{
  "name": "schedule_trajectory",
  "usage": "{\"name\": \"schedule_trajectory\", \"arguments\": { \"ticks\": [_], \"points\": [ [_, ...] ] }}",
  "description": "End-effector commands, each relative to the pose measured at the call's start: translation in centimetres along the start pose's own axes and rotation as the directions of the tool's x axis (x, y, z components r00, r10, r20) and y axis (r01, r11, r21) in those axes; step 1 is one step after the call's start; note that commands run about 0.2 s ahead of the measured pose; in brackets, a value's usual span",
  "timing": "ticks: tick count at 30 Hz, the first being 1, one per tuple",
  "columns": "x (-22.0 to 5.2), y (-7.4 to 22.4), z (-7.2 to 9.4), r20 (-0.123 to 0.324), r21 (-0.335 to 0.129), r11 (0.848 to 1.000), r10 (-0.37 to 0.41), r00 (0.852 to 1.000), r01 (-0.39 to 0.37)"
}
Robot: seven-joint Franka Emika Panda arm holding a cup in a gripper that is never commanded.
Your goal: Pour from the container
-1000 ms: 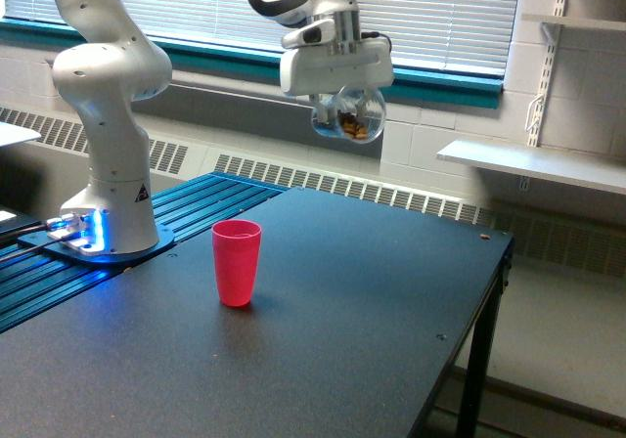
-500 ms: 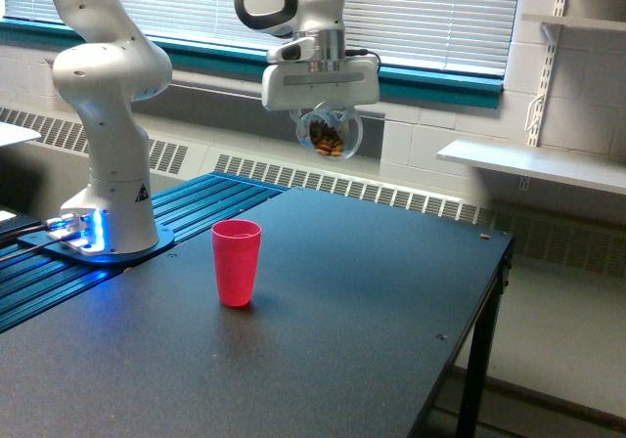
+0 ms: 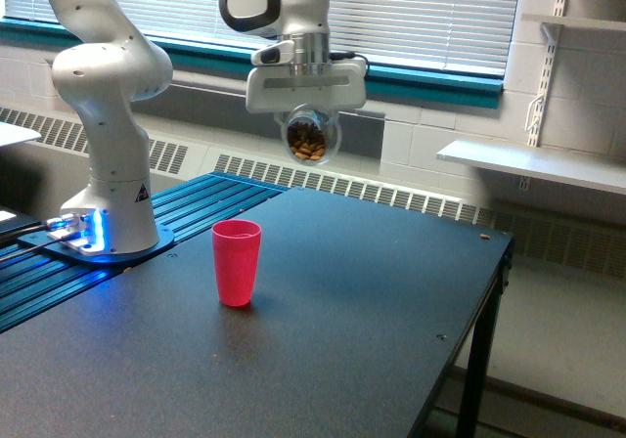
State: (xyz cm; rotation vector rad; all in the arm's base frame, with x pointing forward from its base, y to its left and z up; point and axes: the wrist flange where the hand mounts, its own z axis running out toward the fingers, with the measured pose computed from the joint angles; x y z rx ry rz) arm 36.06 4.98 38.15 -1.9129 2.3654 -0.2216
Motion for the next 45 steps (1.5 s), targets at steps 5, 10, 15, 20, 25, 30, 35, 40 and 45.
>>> {"name": "schedule_trajectory", "arguments": {
  "ticks": [5,10,15,20,25,30,35,40,45],
  "points": [
    [2.1,1.4,0.6,0.013,-0.036,0.977,0.211,0.977,-0.210],
    [3.4,1.9,0.8,0.013,-0.051,0.957,0.287,0.958,-0.286],
    [5.1,2.1,1.0,0.010,-0.063,0.928,0.368,0.930,-0.367],
    [6.7,2.2,1.0,0.005,-0.072,0.893,0.446,0.895,-0.445],
    [8.4,2.0,1.0,-0.001,-0.076,0.851,0.521,0.853,-0.520],
    [9.6,1.8,1.1,-0.005,-0.082,0.809,0.583,0.812,-0.582],
    [10.3,1.7,1.4,-0.001,-0.092,0.809,0.583,0.812,-0.581],
    [10.5,1.7,1.9,0.004,-0.112,0.813,0.575,0.818,-0.571],
    [10.2,1.7,2.3,0.010,-0.129,0.817,0.568,0.823,-0.562]
  ]
}}
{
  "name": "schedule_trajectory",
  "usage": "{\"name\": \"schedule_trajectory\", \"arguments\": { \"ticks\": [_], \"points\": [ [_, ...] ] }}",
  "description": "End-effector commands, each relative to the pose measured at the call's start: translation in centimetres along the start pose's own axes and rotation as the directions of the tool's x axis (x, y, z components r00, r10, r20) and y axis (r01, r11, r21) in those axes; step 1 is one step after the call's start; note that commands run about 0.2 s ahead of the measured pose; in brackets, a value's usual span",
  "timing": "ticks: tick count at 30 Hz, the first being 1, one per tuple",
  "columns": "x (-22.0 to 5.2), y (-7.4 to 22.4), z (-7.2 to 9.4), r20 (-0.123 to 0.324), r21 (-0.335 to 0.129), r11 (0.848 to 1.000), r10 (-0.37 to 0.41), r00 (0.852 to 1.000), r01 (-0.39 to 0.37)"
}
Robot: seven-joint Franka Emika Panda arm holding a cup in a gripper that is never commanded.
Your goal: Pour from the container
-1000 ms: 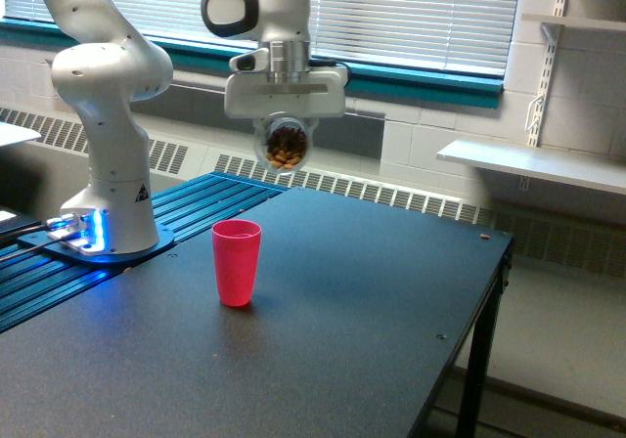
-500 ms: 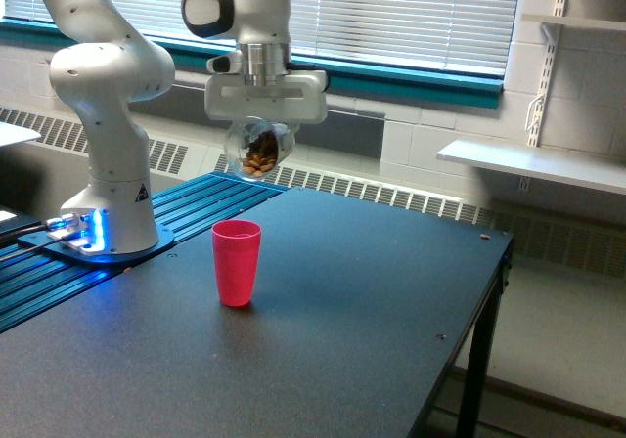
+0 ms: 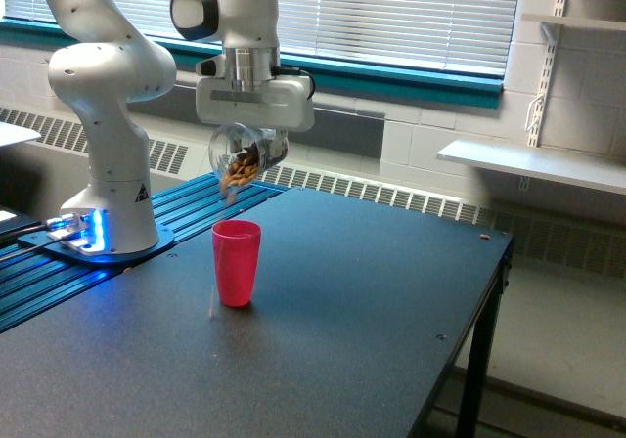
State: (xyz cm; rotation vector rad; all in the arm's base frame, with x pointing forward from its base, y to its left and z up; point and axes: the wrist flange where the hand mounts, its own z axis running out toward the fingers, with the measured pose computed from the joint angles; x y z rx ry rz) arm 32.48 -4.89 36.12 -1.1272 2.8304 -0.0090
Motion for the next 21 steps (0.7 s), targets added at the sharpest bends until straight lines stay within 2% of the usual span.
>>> {"name": "schedule_trajectory", "arguments": {
  "ticks": [1,21],
  "points": [
    [-0.3,0.0,0.4,0.006,-0.021,1.000,-0.005,1.000,0.005],
    [-2.2,1.6,1.1,-0.008,-0.050,0.998,-0.031,0.999,0.031]
  ]
}}
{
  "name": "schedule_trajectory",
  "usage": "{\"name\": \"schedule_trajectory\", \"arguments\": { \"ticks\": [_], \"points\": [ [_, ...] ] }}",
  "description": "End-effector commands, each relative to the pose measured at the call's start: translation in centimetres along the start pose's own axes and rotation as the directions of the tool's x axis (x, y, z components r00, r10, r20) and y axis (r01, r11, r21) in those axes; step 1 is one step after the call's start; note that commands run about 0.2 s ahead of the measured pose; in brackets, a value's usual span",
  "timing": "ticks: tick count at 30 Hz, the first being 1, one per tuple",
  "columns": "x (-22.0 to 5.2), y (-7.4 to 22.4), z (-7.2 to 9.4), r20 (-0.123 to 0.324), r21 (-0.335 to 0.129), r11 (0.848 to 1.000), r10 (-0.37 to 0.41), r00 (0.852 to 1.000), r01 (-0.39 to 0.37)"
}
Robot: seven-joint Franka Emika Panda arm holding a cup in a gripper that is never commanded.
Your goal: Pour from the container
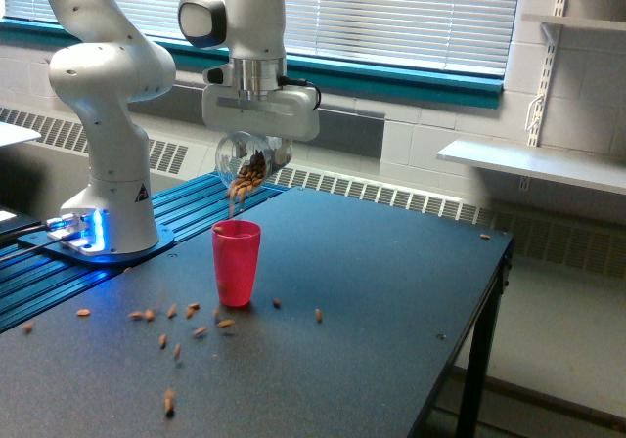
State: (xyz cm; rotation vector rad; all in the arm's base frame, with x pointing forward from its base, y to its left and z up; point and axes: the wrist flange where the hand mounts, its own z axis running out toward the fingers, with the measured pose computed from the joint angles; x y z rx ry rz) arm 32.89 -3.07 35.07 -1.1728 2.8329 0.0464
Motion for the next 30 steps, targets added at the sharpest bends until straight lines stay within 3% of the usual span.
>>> {"name": "schedule_trajectory", "arguments": {
  "ticks": [1,30],
  "points": [
    [-0.8,0.5,0.0,-0.006,-0.009,1.000,-0.005,1.000,0.005],
    [-1.9,2.9,0.4,-0.045,-0.040,0.998,0.040,0.998,-0.042]
  ]
}}
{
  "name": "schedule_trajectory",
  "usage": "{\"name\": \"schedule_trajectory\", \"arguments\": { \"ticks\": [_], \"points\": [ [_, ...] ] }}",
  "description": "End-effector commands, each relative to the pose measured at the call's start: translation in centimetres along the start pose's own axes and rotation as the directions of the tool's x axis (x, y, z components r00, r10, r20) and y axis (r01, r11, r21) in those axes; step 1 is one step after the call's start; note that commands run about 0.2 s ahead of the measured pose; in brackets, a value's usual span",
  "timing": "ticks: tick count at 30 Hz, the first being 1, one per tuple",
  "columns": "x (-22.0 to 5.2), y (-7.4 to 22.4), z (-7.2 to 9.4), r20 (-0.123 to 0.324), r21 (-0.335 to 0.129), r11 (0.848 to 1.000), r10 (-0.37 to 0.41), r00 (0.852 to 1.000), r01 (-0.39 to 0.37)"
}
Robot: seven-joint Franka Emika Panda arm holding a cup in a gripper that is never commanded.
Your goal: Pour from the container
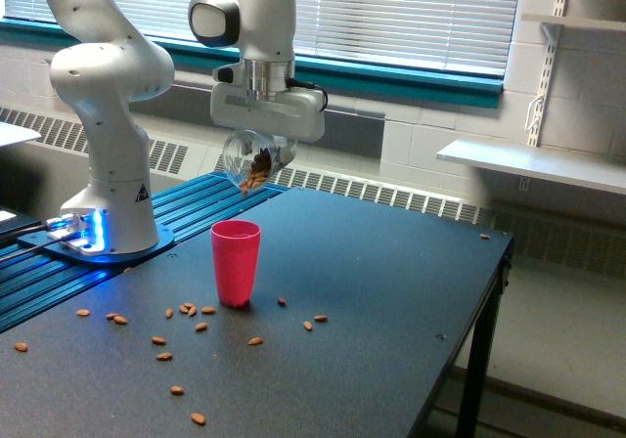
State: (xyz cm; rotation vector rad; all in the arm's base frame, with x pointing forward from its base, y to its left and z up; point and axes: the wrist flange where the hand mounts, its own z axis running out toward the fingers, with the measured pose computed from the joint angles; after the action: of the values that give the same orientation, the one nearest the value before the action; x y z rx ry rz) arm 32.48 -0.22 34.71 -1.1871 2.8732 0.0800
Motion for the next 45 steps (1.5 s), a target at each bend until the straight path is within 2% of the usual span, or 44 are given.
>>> {"name": "schedule_trajectory", "arguments": {
  "ticks": [1,8,15,27,35,39,45],
  "points": [
    [-0.2,0.6,0.0,-0.016,-0.007,0.999,0.043,0.999,-0.043],
    [-0.2,0.8,0.2,-0.039,-0.009,0.997,0.074,0.996,-0.075],
    [-0.7,0.5,0.4,-0.022,-0.013,0.996,0.093,0.995,-0.094],
    [-0.8,0.0,0.5,-0.020,-0.045,0.994,0.103,0.995,-0.104],
    [-0.6,-0.4,0.0,-0.033,-0.065,0.991,0.112,0.993,-0.114],
    [-0.5,-0.6,-0.2,-0.026,-0.067,0.992,0.109,0.994,-0.111],
    [-0.2,-0.5,-0.5,-0.046,-0.082,0.989,0.117,0.992,-0.120]
  ]
}}
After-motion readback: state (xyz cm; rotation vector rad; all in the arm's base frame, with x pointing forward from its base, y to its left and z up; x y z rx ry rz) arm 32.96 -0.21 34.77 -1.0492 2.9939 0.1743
